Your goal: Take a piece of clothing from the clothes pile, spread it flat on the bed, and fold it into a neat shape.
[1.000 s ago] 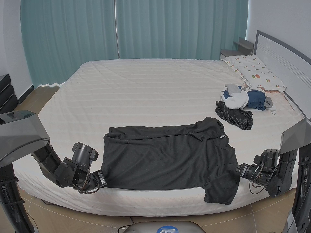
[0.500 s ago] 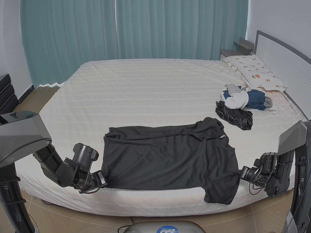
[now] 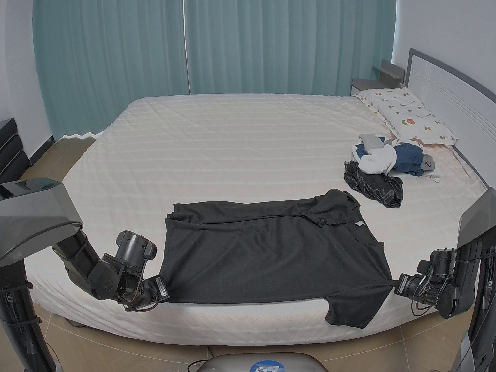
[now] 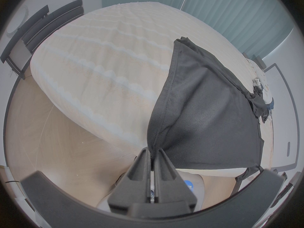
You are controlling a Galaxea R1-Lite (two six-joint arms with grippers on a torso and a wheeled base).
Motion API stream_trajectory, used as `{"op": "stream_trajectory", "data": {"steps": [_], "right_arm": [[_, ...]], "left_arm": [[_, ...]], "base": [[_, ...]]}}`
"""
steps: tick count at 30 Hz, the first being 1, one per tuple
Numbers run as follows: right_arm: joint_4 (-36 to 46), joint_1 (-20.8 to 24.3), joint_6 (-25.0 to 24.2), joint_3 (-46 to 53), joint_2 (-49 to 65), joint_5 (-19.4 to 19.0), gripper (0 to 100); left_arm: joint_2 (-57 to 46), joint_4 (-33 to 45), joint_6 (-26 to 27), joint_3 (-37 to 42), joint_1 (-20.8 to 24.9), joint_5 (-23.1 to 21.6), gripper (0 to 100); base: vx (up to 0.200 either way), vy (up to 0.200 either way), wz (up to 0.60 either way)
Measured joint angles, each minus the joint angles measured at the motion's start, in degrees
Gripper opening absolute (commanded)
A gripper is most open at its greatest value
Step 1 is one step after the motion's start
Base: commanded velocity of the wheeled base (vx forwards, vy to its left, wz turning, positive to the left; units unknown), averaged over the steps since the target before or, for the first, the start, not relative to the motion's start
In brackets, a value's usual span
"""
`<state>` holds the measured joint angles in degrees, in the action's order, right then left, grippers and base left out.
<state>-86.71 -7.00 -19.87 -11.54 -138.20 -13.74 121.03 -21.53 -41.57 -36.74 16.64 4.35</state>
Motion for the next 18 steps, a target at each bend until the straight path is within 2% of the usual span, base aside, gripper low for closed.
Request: {"op": "stream_trajectory", "data": {"steps": [7,8,9,10,18], "right_arm": [[-0.27,-0.20,2.04,1.40,0.35,-0.05,0],[-0.29,-0.20,2.08,1.40,0.30,-0.09,100],[-0.29,-0.20,2.11,1.41,0.28,-0.09,100],[-0.29,-0.20,2.11,1.49,0.24,-0.13,100],[-2.19,0.02,0.39,1.62,0.41,-0.87,100]], "left_arm": [[0.24,-0.15,0.00,0.48,0.30,0.11,0],[0.35,-0.28,-0.04,0.52,0.35,0.05,0],[0.41,-0.34,-0.09,0.55,0.44,0.00,0],[0.50,-0.39,-0.11,0.56,0.44,-0.01,100],[1.74,-0.61,-0.39,-0.02,0.52,-0.06,100]], "base": [[0.000,0.000,0.00],[0.000,0.000,0.00],[0.000,0.000,0.00],[0.000,0.000,0.00],[0.000,0.000,0.00]]}}
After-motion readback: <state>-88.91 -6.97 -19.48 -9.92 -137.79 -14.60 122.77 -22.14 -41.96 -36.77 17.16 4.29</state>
